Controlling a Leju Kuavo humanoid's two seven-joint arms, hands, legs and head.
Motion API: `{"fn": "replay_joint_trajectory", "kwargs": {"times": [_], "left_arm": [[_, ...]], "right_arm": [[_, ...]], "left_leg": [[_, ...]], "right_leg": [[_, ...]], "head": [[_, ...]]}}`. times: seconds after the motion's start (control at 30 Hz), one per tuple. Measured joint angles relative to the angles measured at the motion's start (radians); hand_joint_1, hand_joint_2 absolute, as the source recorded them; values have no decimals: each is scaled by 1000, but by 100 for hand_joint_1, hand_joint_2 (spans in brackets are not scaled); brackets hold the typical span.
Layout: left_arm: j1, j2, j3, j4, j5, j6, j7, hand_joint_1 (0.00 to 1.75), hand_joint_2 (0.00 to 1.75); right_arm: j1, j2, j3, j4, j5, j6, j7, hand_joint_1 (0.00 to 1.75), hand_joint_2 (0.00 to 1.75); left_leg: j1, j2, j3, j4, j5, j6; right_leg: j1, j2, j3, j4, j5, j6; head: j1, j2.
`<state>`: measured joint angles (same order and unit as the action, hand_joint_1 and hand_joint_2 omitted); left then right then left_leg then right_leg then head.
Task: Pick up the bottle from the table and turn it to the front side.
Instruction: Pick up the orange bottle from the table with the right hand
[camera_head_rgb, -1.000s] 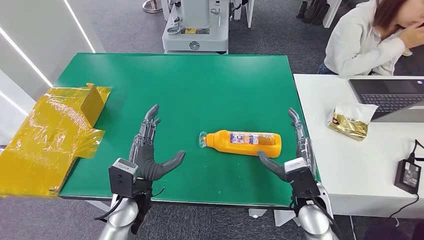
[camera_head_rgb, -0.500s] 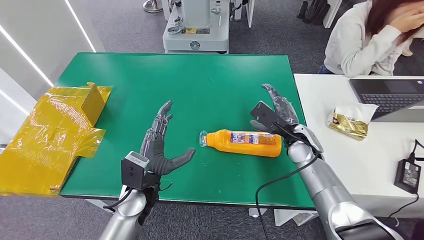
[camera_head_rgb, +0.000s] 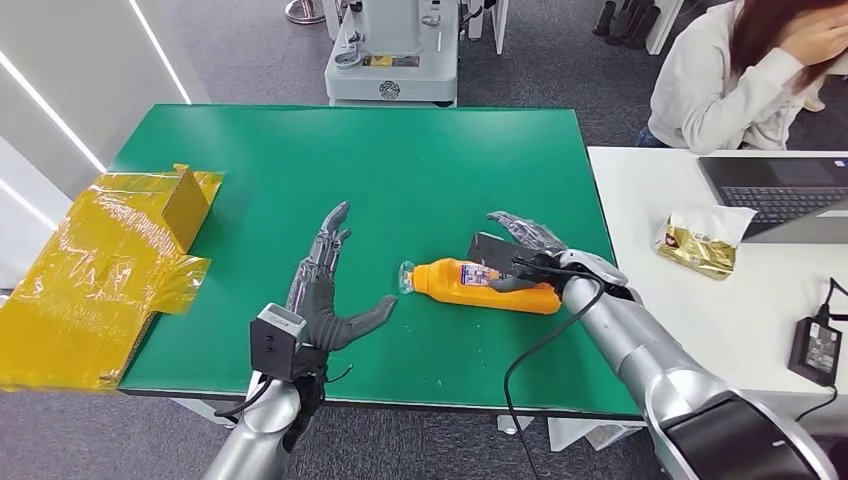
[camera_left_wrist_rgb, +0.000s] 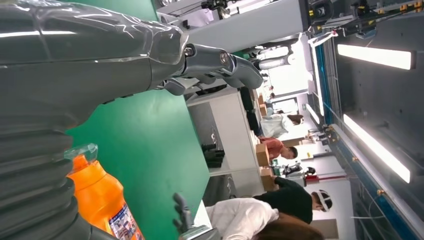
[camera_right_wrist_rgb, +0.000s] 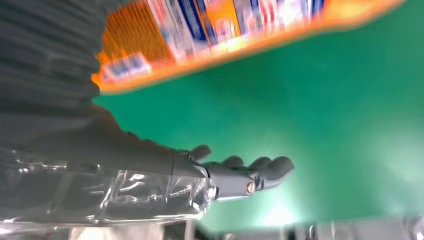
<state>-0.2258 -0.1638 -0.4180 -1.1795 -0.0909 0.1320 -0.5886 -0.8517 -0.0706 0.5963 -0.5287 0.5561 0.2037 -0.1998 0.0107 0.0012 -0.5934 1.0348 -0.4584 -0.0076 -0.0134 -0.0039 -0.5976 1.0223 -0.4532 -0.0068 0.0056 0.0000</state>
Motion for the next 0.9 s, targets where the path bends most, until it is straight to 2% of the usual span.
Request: {"fn": "replay_joint_trajectory", "kwargs": {"times": [0.13,0.5,0.83,0.9], "left_arm": [[0,8,0,0,8,-6,3,0,175],[-1,16,0,7,26,-6,-1,0,175],[0,26,0,7,46,-14,2,0,175],[0,28,0,7,48,-16,2,0,175]], "right_arm": [[-11,-9,36,13,-59,58,1,0,175],[-3,-25,156,48,-88,45,8,0,175],[-16,-51,221,42,-95,76,20,0,175],[-16,-58,234,37,-92,73,22,14,175]], "left_leg": [[0,0,0,0,0,0],[0,0,0,0,0,0],[0,0,0,0,0,0],[0,0,0,0,0,0]], "right_leg": [[0,0,0,0,0,0],[0,0,-1,0,0,0],[0,0,0,0,0,0],[0,0,0,0,0,0]], "head": [[0,0],[0,0],[0,0],[0,0]]}}
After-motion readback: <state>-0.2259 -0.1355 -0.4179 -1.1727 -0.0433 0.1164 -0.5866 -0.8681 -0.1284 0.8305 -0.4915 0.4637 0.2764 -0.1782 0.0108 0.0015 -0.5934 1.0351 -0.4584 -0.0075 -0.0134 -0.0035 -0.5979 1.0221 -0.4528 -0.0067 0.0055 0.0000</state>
